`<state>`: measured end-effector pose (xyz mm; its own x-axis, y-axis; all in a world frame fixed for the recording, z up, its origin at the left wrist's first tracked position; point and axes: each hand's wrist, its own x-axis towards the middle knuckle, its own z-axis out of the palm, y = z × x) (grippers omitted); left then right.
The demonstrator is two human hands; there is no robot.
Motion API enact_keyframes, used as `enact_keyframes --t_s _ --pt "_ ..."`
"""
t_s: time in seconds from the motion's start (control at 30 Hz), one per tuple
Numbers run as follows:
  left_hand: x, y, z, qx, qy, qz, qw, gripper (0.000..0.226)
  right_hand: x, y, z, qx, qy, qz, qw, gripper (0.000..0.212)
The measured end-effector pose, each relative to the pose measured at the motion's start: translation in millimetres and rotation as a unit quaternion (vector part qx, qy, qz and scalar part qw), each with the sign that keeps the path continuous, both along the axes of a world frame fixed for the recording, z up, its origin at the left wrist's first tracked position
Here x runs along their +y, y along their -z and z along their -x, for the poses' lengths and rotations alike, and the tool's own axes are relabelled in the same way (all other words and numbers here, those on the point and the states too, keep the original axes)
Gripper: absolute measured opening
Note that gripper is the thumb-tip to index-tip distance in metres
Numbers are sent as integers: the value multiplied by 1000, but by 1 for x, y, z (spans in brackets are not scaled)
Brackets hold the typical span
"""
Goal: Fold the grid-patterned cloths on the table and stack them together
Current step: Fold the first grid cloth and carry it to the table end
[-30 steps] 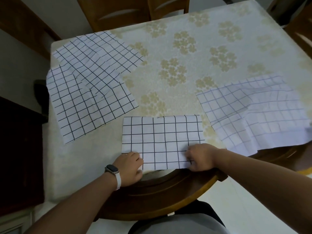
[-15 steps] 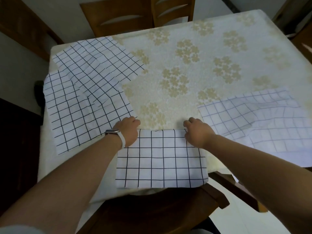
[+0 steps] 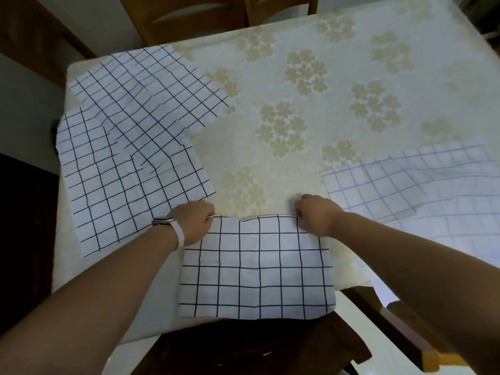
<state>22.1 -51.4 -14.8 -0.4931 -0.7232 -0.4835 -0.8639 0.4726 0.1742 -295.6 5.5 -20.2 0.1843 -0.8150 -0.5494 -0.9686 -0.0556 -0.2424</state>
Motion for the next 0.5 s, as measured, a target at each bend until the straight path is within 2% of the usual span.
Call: enact_keyframes --t_s 0.27,0.43,0.5 --pt "-21 -2 -9 10 -49 12 999 20 -26 -9 13 -16 47 2 999 10" --pt "-43 -3 -7 7 -79 46 996 17 -57 -10 11 -15 66 40 997 2" --pt "-45 -2 -5 2 -80 85 993 15 -63 -9 10 4 44 74 996 15"
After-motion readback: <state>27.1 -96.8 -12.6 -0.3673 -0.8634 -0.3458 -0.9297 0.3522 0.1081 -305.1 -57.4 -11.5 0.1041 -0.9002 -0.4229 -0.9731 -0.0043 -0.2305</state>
